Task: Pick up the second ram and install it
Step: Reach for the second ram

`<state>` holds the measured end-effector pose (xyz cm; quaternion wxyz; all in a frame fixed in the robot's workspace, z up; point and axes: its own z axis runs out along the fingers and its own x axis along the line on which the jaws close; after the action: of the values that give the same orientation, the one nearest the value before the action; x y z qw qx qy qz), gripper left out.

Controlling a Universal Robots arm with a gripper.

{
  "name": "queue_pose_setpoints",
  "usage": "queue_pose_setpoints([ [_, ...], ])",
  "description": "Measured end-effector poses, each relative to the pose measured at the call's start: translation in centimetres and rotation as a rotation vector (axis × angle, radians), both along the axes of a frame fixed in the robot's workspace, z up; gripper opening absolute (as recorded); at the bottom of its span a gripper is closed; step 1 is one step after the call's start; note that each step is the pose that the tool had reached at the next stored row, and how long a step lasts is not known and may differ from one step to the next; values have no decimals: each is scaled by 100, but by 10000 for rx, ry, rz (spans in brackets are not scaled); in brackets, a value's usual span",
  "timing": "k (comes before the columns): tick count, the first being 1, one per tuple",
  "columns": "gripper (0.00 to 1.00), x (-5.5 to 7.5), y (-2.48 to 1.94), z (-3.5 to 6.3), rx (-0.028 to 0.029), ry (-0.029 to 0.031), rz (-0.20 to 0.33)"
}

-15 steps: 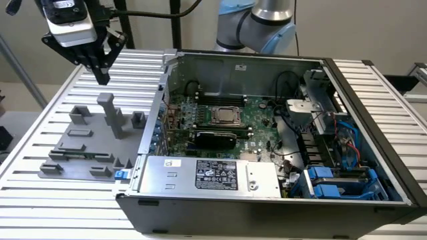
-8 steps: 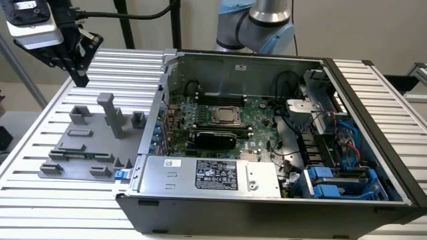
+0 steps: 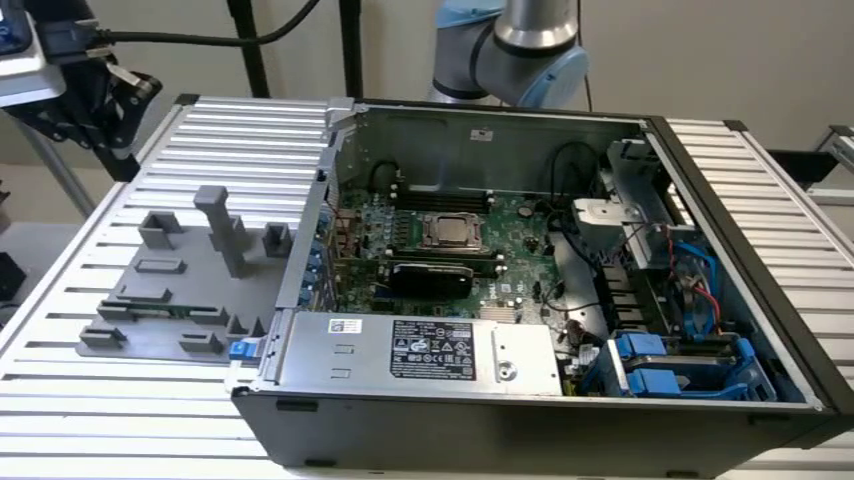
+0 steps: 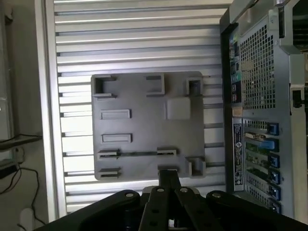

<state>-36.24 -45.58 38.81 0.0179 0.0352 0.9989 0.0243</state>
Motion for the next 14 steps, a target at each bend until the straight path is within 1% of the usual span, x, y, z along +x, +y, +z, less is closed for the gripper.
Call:
queue_pose_setpoints([
  [3,0,-114,-18,-54,0,7,1],
  [5,0,-207,-20,-91,0,8,2],
  [7,0,-266,-20,-127,0,7,13],
  [9,0,-287,-20,-155,1,12,21],
  [10,0,-287,-21,-158,-1,44,23],
  [11,0,-288,-21,-158,-3,61,24],
  [14,0,-289,-20,-159,-1,73,22],
])
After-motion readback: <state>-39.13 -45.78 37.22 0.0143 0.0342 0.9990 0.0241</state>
